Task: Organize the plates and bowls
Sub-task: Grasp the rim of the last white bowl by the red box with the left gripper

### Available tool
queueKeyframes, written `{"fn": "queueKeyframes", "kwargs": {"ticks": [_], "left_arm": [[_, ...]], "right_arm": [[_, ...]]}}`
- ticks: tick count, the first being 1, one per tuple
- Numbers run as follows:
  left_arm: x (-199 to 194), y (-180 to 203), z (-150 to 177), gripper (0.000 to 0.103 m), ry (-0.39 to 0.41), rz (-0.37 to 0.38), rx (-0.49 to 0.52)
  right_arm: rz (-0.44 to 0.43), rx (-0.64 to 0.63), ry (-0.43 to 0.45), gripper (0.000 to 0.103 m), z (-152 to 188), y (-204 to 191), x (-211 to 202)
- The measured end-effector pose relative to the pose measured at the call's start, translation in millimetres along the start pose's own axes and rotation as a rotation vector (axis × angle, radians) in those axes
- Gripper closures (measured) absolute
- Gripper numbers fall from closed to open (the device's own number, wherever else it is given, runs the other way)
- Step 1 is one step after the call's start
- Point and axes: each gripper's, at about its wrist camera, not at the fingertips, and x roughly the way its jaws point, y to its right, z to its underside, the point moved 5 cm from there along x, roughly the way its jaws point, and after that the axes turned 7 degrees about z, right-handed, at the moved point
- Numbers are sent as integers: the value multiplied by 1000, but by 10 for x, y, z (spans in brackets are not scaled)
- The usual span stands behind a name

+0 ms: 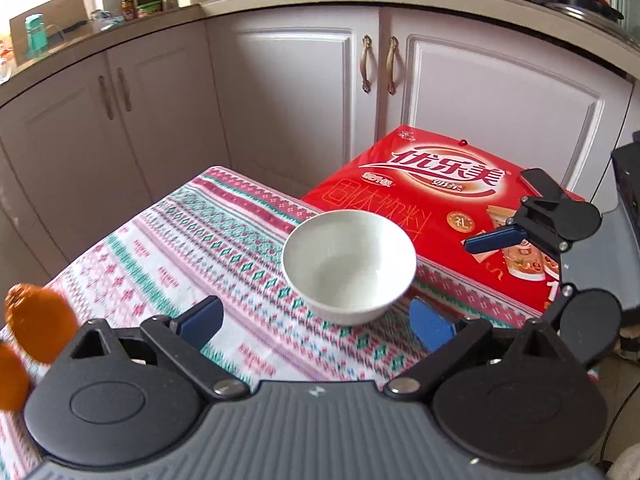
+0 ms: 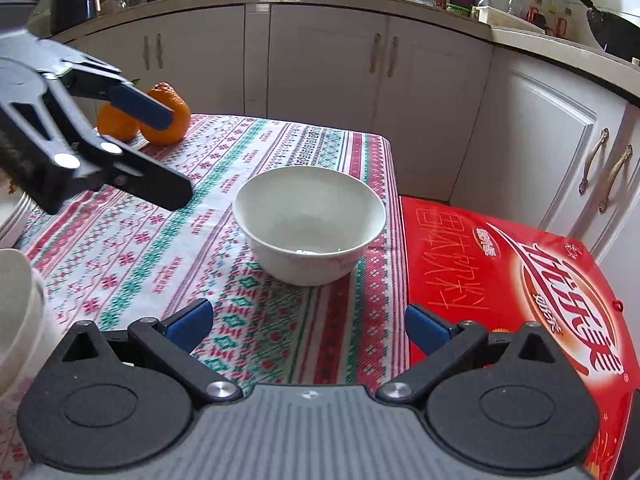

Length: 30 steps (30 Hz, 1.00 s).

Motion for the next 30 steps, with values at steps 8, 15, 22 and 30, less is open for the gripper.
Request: {"fn": "queueKeyframes", "kwargs": {"ticks": [8,15,22,30], "left_arm": [[393,-115,-110,4,-10,62,-39],[675,-177,-159,10,-38,113,-52],[841,-243,-203,24,-46,147,-87],[934,-224,-248,33,-58,170,-86]], "right_arm": [[-24,-12,5,0,-47,44,203],[-42,-27,24,0,-103,45,357],[-51,-57,41,3,-184,19,451],[-60,-56,62,12,-236,25,453]]}}
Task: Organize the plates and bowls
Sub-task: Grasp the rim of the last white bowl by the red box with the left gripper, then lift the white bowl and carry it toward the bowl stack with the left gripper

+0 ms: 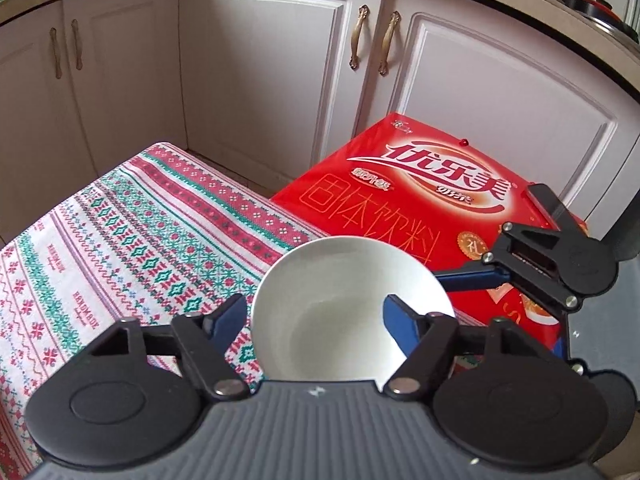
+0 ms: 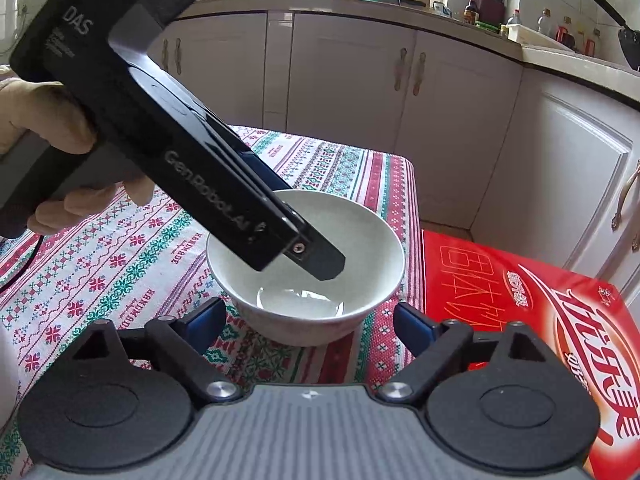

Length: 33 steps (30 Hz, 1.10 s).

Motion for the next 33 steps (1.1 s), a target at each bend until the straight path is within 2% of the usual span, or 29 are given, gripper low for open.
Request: {"fn": "queueKeyframes", "kwargs": {"ticks": [7,21,33], "left_arm": [[27,-2,3,34,-7,8,-3],[-16,37,32,34,-19,19,-17],[-446,308,135,34,-2,-2,-14]], "right_arm": [[-1,-18,5,18,-29,-25,-29],[-25,-2,-24,19,-63,-17,-89],[-62,-25,-30,19,-151,-190,-439]]}}
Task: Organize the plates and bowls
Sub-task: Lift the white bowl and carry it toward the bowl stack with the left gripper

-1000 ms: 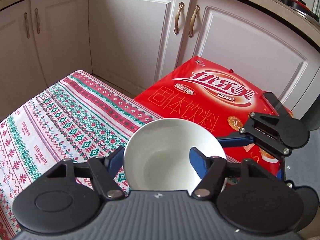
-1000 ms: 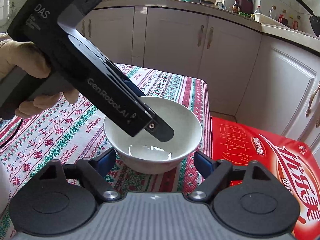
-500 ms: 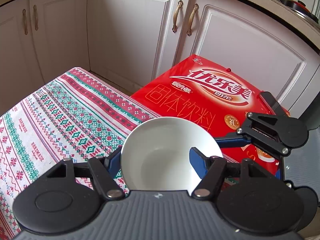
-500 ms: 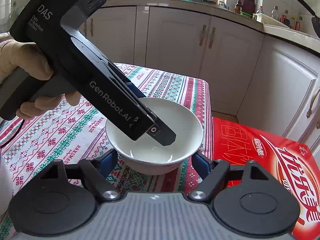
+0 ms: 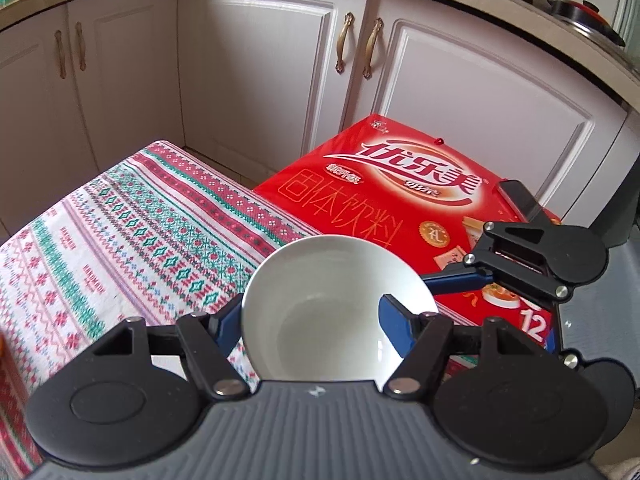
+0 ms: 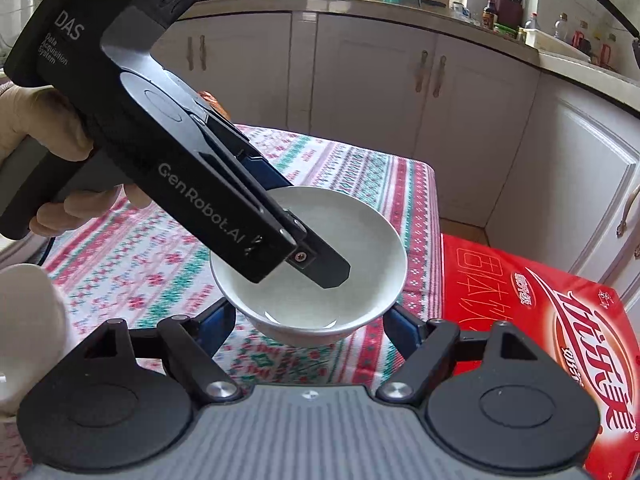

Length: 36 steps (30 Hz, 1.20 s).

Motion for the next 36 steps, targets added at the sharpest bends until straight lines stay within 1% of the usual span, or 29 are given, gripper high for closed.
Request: {"fn": "queueKeyframes", "kwargs": {"ticks": [9,24,29,36], "left_arm": [[-508,198,191,34,35,-32,-30],[-1271,541,640,34,95,-119,-72],[-1453,600,803,33,110,-149,-90],[-1565,588,1058,33,113,-160,-142]], "right_arm": [[-55,-27,16,19,-35,-245,-425],[-150,-103,41,19,-55,-796,-990],[-182,-137,50,19,-59,-984,-1090],[-227,-163,28,19,5,-1215,-1126]]}}
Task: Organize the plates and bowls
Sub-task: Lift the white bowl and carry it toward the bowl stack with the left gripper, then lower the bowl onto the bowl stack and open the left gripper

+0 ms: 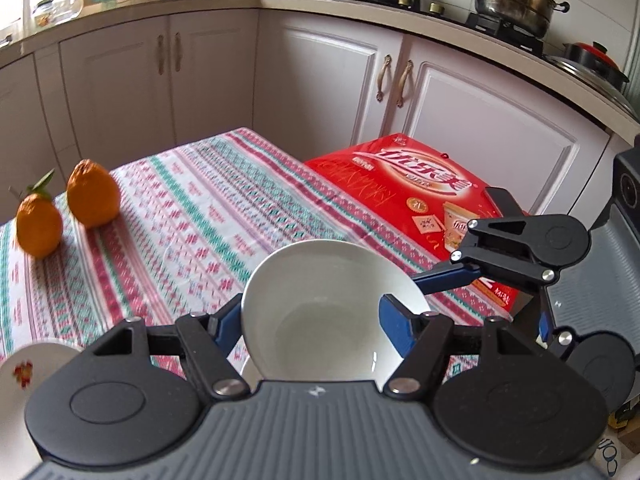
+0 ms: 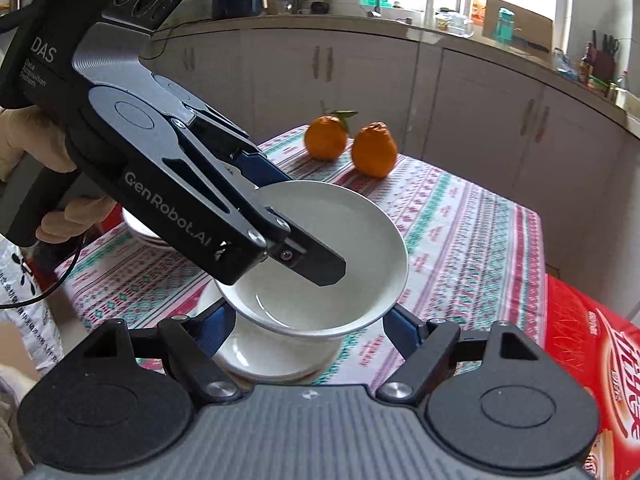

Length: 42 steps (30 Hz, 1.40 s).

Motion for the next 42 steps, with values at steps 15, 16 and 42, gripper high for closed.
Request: {"fn": "queueKeyframes", "kwargs": {"ticks": [15,16,42], "left_arm": [[34,-78,283,33,-22,13,-50],[42,-77,293,33,-23,13,-50],[-300,-58,473,10,55,15,55]], "right_arm": [[-33,-9,-57,19,119,-169,158],[-32,-11,-61,19,126,-172,167],[-38,-101,-60,0,256,-158,82]]}}
